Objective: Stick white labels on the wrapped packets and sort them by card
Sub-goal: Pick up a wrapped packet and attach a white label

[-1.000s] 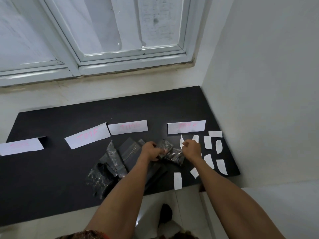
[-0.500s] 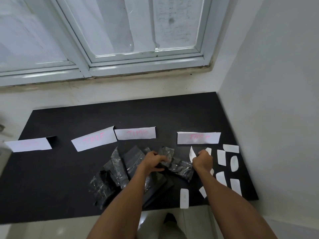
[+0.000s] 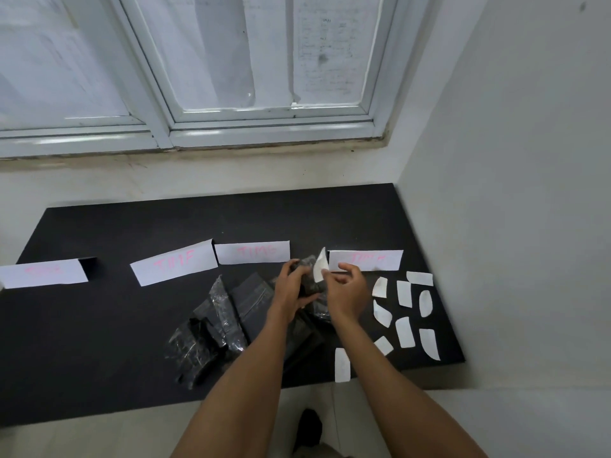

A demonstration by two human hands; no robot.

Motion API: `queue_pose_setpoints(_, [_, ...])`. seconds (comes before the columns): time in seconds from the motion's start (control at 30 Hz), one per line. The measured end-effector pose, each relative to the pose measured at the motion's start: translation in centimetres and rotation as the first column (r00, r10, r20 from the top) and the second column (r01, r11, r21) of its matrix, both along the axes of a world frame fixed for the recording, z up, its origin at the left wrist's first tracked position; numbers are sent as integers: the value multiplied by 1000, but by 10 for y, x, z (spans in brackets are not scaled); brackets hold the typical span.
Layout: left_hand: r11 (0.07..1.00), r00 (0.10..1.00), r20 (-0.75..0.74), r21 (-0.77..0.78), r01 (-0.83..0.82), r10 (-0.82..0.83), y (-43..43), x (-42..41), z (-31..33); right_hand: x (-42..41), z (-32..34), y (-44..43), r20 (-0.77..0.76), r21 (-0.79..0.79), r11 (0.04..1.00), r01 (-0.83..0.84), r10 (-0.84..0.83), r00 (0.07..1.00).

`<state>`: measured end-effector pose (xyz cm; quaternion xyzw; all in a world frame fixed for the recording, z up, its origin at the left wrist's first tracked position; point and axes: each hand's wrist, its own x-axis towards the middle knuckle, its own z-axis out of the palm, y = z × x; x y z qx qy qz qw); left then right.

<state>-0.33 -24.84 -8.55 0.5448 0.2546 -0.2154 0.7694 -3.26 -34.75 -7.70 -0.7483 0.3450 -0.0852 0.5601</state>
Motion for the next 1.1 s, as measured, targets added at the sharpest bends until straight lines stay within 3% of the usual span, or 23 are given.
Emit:
queue_pose_setpoints(0.23, [997, 990, 117, -14, 80, -78, 9, -22, 14, -28, 13, 21, 25, -48, 999, 9, -8, 1000])
queue_pose_setpoints(0.53, [992, 971, 205, 0, 126, -123, 25, -39, 20, -46, 26, 24, 46, -112, 989, -92, 98, 994])
queue_pose_setpoints(1.1, [1000, 983, 183, 16, 9, -12, 28, -30, 24, -47, 24, 24, 69, -114, 984, -135, 143, 987])
